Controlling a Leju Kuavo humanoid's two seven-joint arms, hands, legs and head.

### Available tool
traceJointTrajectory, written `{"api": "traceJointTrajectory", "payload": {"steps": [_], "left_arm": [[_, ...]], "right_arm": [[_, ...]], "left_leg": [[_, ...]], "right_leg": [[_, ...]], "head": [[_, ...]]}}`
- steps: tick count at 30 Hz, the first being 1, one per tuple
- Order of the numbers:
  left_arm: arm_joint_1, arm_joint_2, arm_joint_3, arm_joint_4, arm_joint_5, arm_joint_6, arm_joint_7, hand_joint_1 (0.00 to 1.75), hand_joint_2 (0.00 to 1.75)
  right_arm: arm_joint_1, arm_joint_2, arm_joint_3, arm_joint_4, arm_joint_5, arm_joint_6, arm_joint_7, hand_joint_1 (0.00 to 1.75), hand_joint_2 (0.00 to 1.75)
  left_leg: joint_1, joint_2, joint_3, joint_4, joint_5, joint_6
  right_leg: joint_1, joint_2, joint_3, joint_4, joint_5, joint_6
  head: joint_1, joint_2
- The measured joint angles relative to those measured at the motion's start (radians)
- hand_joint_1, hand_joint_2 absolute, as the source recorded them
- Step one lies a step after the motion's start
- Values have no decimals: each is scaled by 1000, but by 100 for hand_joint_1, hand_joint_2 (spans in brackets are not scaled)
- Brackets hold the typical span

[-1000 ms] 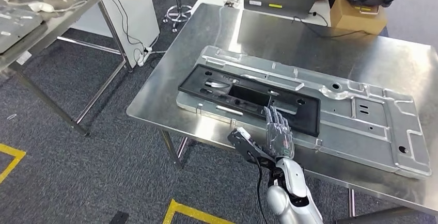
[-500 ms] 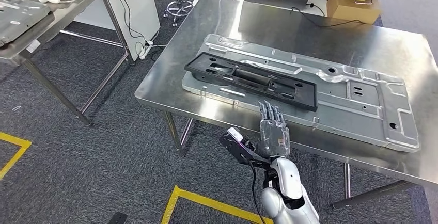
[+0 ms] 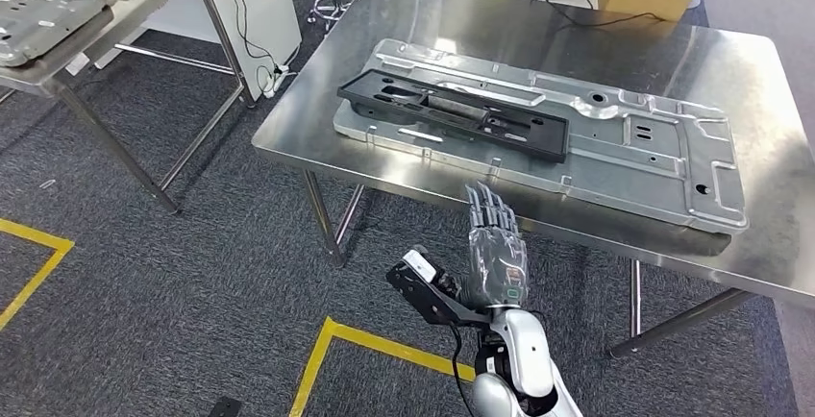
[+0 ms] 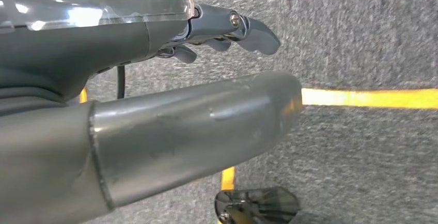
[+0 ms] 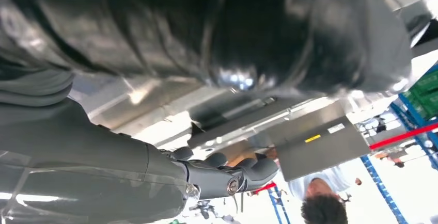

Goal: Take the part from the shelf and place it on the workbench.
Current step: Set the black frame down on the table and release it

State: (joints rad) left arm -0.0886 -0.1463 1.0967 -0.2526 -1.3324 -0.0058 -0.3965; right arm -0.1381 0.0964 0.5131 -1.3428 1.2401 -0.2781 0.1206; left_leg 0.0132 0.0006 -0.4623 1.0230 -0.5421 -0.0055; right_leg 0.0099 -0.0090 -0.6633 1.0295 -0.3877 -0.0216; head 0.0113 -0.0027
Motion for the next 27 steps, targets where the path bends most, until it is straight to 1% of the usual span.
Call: {"api": "traceJointTrajectory", "payload": {"steps": [1, 2, 3, 4, 5, 6, 7, 8, 9, 10, 11, 12, 13, 14, 15, 16, 17, 18, 19, 20, 21, 22, 23, 24, 25, 26, 27], "left_arm": [[1, 0, 0, -1, 1, 0, -1, 0, 0], [3, -1, 0, -2, 3, 1, -1, 0, 0], [4, -3, 0, -2, 4, 1, -2, 0, 0], [6, -5, 1, -3, 5, 1, -2, 0, 0], [8, -7, 2, -4, 6, 2, -2, 0, 0], [9, -8, 3, -5, 7, 2, -2, 0, 0], [11, -9, 4, -7, 8, 3, -2, 0, 0], [13, -9, 4, -8, 8, 3, -2, 0, 0], [14, -10, 4, -9, 8, 3, -2, 0, 0], [15, -11, 5, -10, 8, 3, -2, 0, 0], [15, -12, 5, -10, 8, 3, -2, 0, 0], [14, -13, 5, -10, 8, 2, -2, 0, 0], [14, -14, 5, -10, 9, 2, -2, 0, 0], [14, -16, 5, -10, 9, 2, -2, 0, 0], [14, -18, 5, -11, 9, 2, -2, 0, 0], [14, -19, 5, -11, 9, 2, -2, 0, 0], [15, -19, 5, -11, 9, 3, -2, 0, 0], [16, -20, 5, -11, 10, 3, -2, 0, 0], [17, -20, 5, -12, 12, 3, -2, 0, 0], [20, -21, 6, -14, 15, 3, -2, 0, 0], [23, -22, 7, -17, 17, 3, -2, 0, 0], [27, -25, 9, -21, 20, 2, -3, 0, 0], [30, -28, 12, -26, 21, 0, -7, 0, 0], [33, -31, 16, -31, 24, -2, -14, 0, 0], [36, -34, 21, -37, 27, -7, -26, 0, 0], [39, -35, 27, -41, 30, -13, -40, 0, 0], [41, -35, 33, -43, 33, -19, -53, 0, 0]], "right_arm": [[17, 1, -1, -2, -7, -14, -6, 0, 0], [37, 2, -3, -2, -15, -27, -12, 0, 0], [58, 2, -7, -1, -28, -42, -20, 0, 0], [80, 3, -14, 0, -44, -59, -26, 0, 0], [103, 3, -21, 2, -63, -76, -34, 0, 0], [125, 3, -30, 5, -82, -94, -41, 0, 0], [144, 3, -37, 8, -94, -107, -47, 0, 0], [160, 3, -42, 11, -102, -116, -52, 0, 0], [172, 3, -46, 15, -107, -120, -55, 0, 0], [180, 3, -48, 18, -108, -122, -56, 0, 0], [185, 3, -51, 20, -109, -122, -58, 0, 0], [189, 3, -53, 22, -109, -122, -58, 0, 0], [190, 3, -55, 23, -109, -122, -59, 0, 0], [191, 4, -57, 23, -109, -123, -60, 0, 0], [191, 5, -58, 23, -109, -124, -60, 0, 0], [193, 6, -59, 24, -111, -126, -59, 0, 0], [196, 7, -61, 24, -115, -130, -57, 0, 0], [200, 8, -64, 25, -123, -135, -54, 0, 0], [207, 10, -71, 27, -141, -147, -52, 0, 0], [217, 14, -81, 32, -169, -166, -55, 0, 0], [232, 19, -99, 44, -208, -194, -70, 0, 0], [250, 23, -126, 66, -255, -228, -95, 0, 0], [268, 29, -161, 101, -302, -261, -130, 0, 0], [284, 33, -204, 148, -347, -291, -174, 0, 0], [294, 36, -258, 212, -388, -316, -231, 0, 0], [299, 39, -316, 282, -422, -330, -287, 0, 0], [297, 41, -387, 367, -458, -336, -346, 0, 0]], "left_leg": [[-4, -1, 14, -27, -11, 6], [-4, -2, 8, -30, -6, 14], [-2, 1, 0, -32, 4, 22], [0, 3, -9, -34, 16, 31], [3, 5, -23, -37, 30, 39], [4, 8, -38, -37, 43, 44], [4, 8, -55, -36, 56, 48], [4, 10, -73, -34, 68, 48], [4, 11, -91, -31, 81, 47], [3, 13, -110, -28, 92, 46], [3, 14, -127, -24, 103, 43], [4, 14, -143, -19, 112, 40], [3, 13, -155, -14, 121, 36], [2, 13, -163, -11, 129, 31], [2, 13, -167, -10, 137, 26], [3, 13, -168, -12, 147, 19], [3, 13, -169, -15, 158, 12], [4, 12, -170, -17, 164, 5], [6, 11, -176, -12, 152, 0], [6, 9, -185, 9, 120, -3], [8, 8, -199, 50, 68, -5], [9, 8, -213, 107, 8, -7], [9, 8, -224, 172, -38, -9], [9, 8, -229, 230, -58, -11], [9, 8, -223, 265, -49, -11], [9, 8, -206, 274, -23, -11], [9, 7, -169, 246, 10, -8]], "right_leg": [[0, -1, -2, 1, 8, 5], [1, -2, -2, -1, 18, 10], [0, -1, -5, -1, 19, 16], [-1, 2, -12, 8, 2, 22], [-3, 4, -22, 34, -37, 28], [-7, 7, -35, 81, -93, 33], [-10, 7, -49, 144, -149, 39], [-14, 7, -59, 210, -188, 43], [-16, 7, -61, 260, -199, 46], [-18, 7, -49, 282, -185, 48], [-19, 7, -18, 267, -155, 47], [-21, 7, 32, 217, -129, 45], [-20, 8, 95, 140, -124, 41], [-18, 8, 155, 57, -135, 36], [-15, 9, 196, -4, -150, 31], [-11, 9, 217, -42, -164, 26], [-9, 9, 218, -55, -162, 20], [-10, 8, 212, -55, -152, 14], [-12, 6, 202, -58, -140, 5], [-14, 4, 190, -61, -127, -3], [-15, 2, 176, -62, -113, -10], [-13, 0, 158, -62, -100, -16], [-11, -2, 142, -61, -87, -18], [-8, -4, 125, -58, -75, -18], [-7, -6, 107, -54, -65, -17], [-6, -8, 89, -48, -56, -16], [-5, -9, 70, -39, -47, -12]], "head": [[0, 0], [0, 0], [0, 0], [0, 0], [1, 0], [1, 0], [2, 0], [2, 0], [2, 0], [2, 0], [2, 0], [2, 0], [2, 0], [1, 0], [1, 0], [0, 0], [0, 0], [0, 0], [0, 0], [1, 0], [0, 0], [0, 0], [0, 0], [0, 0], [0, 0], [0, 0], [0, 0]]}}
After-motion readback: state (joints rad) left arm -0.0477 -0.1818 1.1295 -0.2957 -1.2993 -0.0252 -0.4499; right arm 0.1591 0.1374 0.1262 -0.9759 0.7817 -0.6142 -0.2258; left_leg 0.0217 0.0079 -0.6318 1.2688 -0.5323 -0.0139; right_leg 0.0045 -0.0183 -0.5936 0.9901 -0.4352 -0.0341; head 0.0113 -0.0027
